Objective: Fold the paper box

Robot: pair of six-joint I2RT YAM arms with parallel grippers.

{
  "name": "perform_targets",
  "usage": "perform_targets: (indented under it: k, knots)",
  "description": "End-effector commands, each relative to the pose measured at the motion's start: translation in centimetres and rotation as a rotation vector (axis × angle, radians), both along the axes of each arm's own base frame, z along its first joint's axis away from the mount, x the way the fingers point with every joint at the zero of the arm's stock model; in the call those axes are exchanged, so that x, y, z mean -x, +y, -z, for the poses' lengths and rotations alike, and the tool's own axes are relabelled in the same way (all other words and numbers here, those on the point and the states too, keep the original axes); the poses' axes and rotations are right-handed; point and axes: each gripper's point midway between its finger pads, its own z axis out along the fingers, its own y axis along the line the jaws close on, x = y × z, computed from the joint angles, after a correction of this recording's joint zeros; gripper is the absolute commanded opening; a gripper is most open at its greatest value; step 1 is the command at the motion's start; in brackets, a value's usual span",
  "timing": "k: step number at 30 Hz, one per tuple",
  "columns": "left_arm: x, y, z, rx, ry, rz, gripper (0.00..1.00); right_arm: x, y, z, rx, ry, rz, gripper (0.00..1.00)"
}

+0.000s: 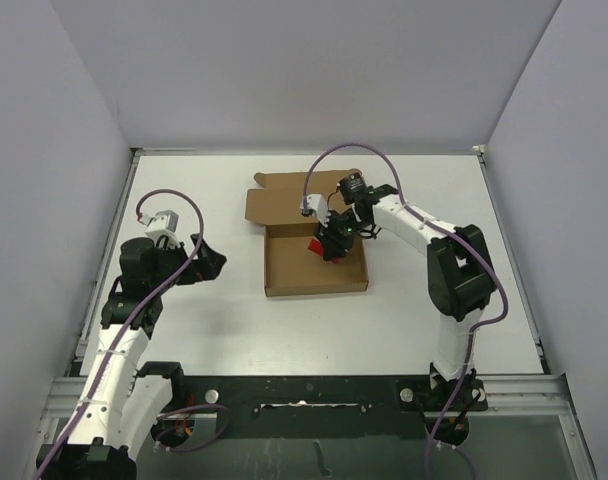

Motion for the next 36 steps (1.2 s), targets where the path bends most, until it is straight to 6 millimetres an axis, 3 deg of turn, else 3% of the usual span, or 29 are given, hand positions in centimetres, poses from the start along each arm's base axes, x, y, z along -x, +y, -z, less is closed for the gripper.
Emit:
perform_targets:
  k: [1,7,11,13,19,24,31,33,34,36]
  knots:
    - [-0.8,-0.1,-1.0,-0.006,-0.047,0.002,0.98,-2.2,-0.7,0.7,0.14,-0.093,0.021,0.15]
    - [-0.9,-0.1,-0.7,-0.009,-0.033,0.006,0.98,-2.4,-0.7,3.1,0.237,-0.105,0.025,0.34]
    - [-0.9,-0.4,-0.6,0.0,-0.031,0.015,0.98,-2.5,-0.9,2.2,0.23,-0.136,0.035,0.6]
    - [-0.9,-0.7,-0.6,0.023,-0.029,0.023,0.98,-2.4,-0.8,1.3,0.202,-0.148,0.041,0.65]
    - [-1.6,-2.9,-2.2,0.229,-0.06,0.043,0.91,-2.0,-1.0,-2.9,0.072,-0.163,0.064,0.72]
    - [-3.2,-4.4,-4.3,0.418,-0.063,0.037,0.91,-1.2,-2.1,-9.0,-0.115,-0.225,0.092,0.72]
    - [-7.2,-5.3,-5.0,0.494,0.0,0.042,0.9,-1.2,-5.4,-17.3,-0.317,-0.413,0.183,0.72]
    - [-8.3,-5.4,-4.6,0.487,0.032,0.037,0.9,-1.4,-5.9,-18.8,-0.335,-0.485,0.21,0.94]
    - [-8.9,-5.3,-4.4,0.478,0.051,0.033,0.9,-1.5,-6.0,-19.2,-0.343,-0.503,0.216,0.99]
    - [-10.1,-5.1,-3.3,0.448,0.099,0.017,0.9,-1.3,-5.8,-18.7,-0.361,-0.431,0.238,0.98]
